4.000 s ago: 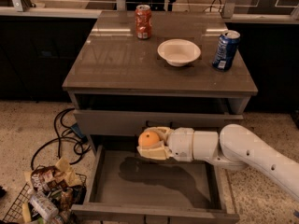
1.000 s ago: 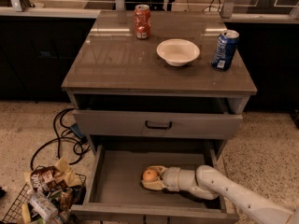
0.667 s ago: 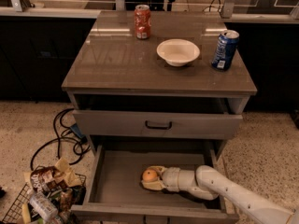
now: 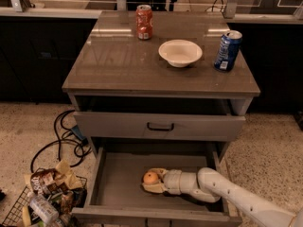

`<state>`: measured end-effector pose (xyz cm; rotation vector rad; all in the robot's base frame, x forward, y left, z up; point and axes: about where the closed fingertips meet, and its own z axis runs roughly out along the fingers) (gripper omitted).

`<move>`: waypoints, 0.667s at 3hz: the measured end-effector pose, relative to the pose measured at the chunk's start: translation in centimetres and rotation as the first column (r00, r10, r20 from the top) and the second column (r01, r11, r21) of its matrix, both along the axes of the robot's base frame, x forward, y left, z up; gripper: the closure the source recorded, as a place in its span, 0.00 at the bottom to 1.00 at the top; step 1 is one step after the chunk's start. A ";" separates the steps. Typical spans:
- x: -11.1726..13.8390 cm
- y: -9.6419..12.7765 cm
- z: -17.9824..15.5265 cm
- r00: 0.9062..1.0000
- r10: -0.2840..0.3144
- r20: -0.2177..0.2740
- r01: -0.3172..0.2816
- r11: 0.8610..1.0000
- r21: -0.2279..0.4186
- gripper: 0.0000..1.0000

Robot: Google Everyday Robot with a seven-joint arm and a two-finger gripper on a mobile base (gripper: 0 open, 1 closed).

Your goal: Place orange into middle drawer

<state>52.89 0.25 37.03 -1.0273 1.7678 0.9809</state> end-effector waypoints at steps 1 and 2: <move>-0.1 0.2 0.0 1.000 0.003 -0.001 -0.003 1.000 0.002 0.12; -0.1 0.4 0.0 1.000 0.006 -0.002 -0.006 1.000 0.003 0.00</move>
Offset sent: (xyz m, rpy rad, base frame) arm -0.0006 0.0019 -0.0001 0.0016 0.0008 0.0028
